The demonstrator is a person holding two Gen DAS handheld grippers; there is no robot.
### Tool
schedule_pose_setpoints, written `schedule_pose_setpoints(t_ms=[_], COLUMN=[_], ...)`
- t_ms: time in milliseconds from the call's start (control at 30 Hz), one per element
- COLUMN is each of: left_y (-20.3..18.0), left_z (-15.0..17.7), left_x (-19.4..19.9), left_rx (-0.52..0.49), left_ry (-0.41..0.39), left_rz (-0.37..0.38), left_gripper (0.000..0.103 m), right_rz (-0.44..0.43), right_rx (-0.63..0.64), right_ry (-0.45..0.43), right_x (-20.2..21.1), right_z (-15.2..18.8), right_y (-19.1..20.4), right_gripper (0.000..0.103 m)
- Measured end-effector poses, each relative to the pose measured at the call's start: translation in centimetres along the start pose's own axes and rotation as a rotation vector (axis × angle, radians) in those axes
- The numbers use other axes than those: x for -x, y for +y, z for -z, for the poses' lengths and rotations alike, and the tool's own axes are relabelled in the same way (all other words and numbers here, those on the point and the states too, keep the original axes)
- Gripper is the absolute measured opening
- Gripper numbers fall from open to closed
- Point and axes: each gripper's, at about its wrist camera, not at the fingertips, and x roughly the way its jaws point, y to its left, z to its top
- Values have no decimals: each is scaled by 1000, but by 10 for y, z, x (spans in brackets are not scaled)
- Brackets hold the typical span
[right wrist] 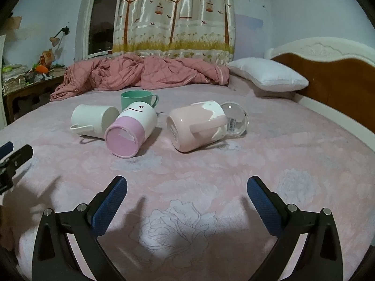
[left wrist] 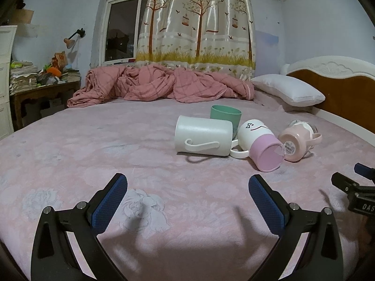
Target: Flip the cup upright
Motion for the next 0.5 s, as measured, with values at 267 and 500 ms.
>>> schedule_pose_setpoints(t_ms=[267,500], left_y=[-5,-7], left_z=[3,3], left_x=[-3,4], left_rx=[-19,-31], left_ry=[13,-25], left_rz=[1,25], left_gripper=[103,103], right_rz=[3,15], right_rx=[-35,-11], right_ry=[22,2], right_x=[-6,-4], right_z=[0,0], right_y=[-5,-2], right_gripper=[103,103])
